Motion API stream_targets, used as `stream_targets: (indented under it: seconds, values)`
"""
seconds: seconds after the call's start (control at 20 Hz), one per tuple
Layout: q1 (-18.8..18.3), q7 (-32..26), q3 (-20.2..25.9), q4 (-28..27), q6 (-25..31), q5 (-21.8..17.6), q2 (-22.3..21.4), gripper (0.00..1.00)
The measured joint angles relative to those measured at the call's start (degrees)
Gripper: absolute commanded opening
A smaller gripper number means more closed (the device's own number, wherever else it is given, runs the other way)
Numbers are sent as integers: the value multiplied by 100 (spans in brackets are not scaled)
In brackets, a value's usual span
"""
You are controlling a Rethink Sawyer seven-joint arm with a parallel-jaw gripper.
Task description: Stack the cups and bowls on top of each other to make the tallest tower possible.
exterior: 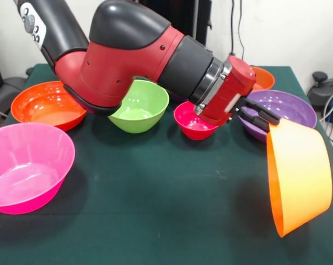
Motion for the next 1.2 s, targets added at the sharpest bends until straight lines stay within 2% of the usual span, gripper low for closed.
stream_targets:
  seconds: [0.75,1.2]
  values:
    - [-231,-1093,-2,-45,970,9,144,0]
    - [-255,-1240,-3,-205,1080,128,261,0]
